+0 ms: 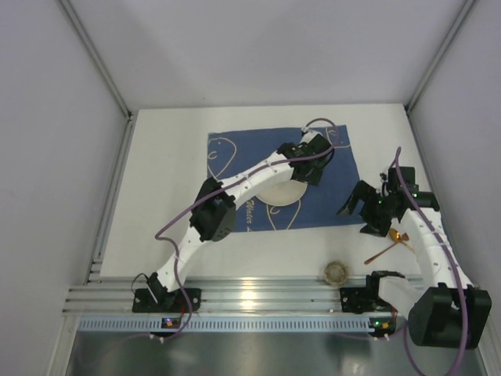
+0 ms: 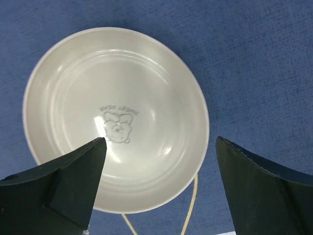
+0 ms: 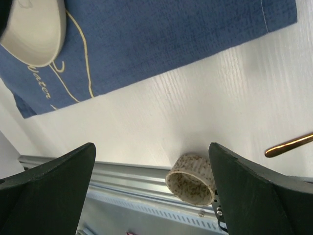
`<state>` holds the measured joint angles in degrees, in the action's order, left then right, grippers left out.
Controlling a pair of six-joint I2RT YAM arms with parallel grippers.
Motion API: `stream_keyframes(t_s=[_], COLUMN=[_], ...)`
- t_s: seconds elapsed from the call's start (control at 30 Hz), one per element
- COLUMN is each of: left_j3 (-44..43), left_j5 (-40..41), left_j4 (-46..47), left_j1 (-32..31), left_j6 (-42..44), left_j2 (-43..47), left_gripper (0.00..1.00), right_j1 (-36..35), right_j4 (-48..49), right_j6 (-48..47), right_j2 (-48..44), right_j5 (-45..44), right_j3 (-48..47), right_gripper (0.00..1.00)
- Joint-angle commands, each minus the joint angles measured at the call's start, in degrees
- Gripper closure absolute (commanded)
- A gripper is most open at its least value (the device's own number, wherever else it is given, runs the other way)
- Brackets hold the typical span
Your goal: Set the dinner table for one person
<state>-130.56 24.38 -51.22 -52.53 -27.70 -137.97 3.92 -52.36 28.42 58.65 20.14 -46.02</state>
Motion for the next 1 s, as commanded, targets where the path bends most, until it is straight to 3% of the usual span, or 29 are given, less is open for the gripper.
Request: stream_keyframes(t_s=[0.0,0.2,0.23,0.27,0.43,0.57,0.67,0.97], left_j3=[3.1,30.2,36.6,39.6,53.2,56.4,58.6,62.2], left_j5=[6.0,9.1,8.8,8.4,6.7,7.2,7.8,9.0], left_j4=[1.6,5.9,6.9,7.4,10.0,9.4,9.2,9.0], left_j1=[0.2,3.7,4.4,5.8,8.1,8.2,8.1,8.3], left_j6=[-1.6,-6.2,-7.1,-8.9,-12.1,-13.4,-14.4,-14.7], left_j2=[10.2,26.9,30.4,32.1,41.2,44.2,46.4,50.4], left_gripper=[0.02,0.04,0.05,0.05,0.09,0.11,0.12,0.13], right_j1=[0.2,-6.2,-7.3,-8.8,-9.6,-10.0,-10.0,-11.5], right_j4=[-6.3,-10.0,-10.0,-9.9,-9.3,-9.5,-9.3,-7.4], right_j6=[-3.0,-1.9,-1.1,0.2,1.9,5.0,5.9,5.8], right_j2=[-0.6,-4.2,-5.4,-5.7,-7.5,-12.0,-12.5,-11.9], right_j5=[0.7,0.8,0.5,-0.3,-0.3,-2.6,-3.1,-3.4], right_j3=[1.3,8.0,8.7,10.1,14.1,14.5,15.4,18.2], right_gripper=[0.01,0.04,0.07,0.17,0.27,0.55,0.62,0.61])
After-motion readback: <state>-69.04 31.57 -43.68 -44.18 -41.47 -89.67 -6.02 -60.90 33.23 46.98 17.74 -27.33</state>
